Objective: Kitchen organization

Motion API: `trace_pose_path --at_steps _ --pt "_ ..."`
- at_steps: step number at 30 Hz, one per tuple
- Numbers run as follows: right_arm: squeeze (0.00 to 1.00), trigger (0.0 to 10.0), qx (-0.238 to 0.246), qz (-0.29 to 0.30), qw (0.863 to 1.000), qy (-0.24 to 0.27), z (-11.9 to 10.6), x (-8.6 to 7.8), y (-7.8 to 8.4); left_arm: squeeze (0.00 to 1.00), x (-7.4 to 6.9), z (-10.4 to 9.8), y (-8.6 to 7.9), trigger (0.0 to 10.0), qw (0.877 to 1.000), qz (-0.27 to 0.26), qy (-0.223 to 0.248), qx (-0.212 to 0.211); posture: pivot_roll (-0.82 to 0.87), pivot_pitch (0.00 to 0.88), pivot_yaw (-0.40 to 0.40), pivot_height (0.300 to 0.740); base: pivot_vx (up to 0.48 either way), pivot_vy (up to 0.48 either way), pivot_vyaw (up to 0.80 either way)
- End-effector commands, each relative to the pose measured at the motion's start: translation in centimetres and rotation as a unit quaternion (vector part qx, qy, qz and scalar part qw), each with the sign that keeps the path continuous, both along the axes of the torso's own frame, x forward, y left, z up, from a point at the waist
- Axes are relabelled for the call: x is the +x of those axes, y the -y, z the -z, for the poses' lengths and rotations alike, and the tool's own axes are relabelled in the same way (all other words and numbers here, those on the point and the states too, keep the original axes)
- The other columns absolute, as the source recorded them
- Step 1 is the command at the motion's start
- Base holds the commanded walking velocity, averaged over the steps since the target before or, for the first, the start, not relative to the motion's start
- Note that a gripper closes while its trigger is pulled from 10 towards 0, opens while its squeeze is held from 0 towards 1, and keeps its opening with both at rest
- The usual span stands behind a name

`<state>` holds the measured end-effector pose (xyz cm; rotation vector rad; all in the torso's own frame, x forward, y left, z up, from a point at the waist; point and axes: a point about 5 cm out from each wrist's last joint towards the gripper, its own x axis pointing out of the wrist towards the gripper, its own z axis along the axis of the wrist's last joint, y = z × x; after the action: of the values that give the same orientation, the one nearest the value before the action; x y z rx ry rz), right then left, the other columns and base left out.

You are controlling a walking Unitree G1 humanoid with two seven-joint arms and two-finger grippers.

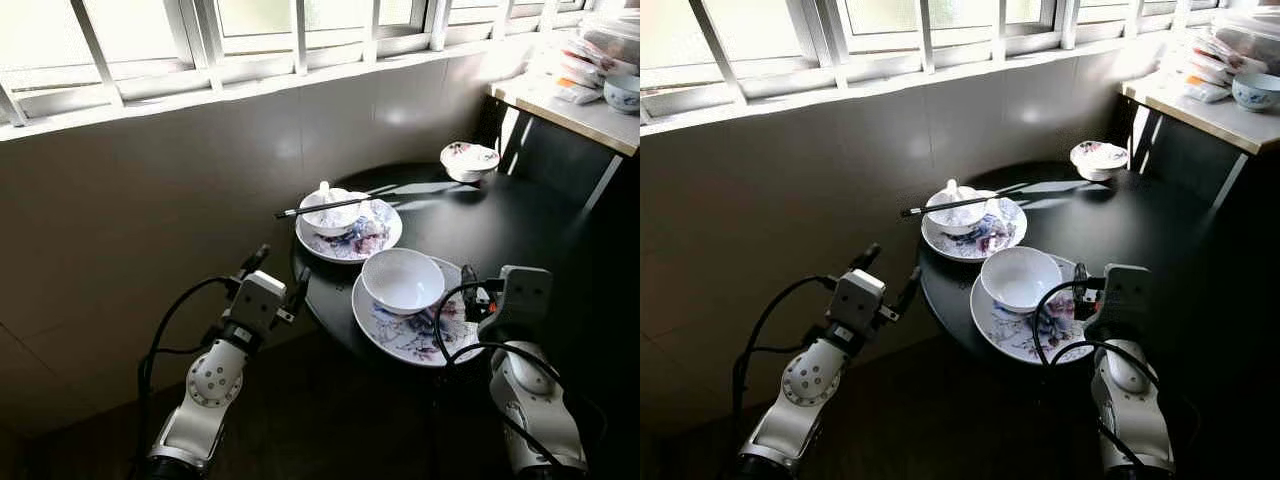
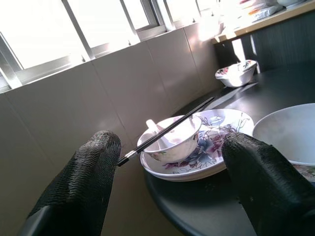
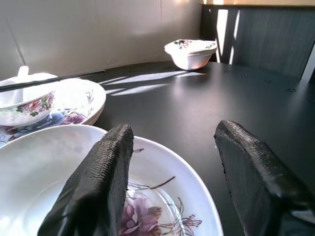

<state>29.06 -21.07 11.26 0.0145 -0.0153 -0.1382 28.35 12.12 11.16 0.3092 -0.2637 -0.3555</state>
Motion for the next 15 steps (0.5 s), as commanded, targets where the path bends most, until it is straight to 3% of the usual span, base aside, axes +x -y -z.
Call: trace_pose_path --at_steps 1,15 --pt "0.0 10.0 0.011 -0.019 1.0 -0.001 -0.2 0.5 -0.2 0.0 0.1 0.0 -0.1 10.0 1.0 0.001 0.001 0.006 0.02 0.0 0.041 0.74 0.0 0.0 0.0" --pt "0.0 10.0 0.131 -0.099 0.982 -0.088 2.3 2.4 -0.9 0.0 0.2 0.1 0.0 10.0 1.0 0.0 0.001 0.009 0.03 0.0 0.037 0.74 0.0 0.0 0.0"
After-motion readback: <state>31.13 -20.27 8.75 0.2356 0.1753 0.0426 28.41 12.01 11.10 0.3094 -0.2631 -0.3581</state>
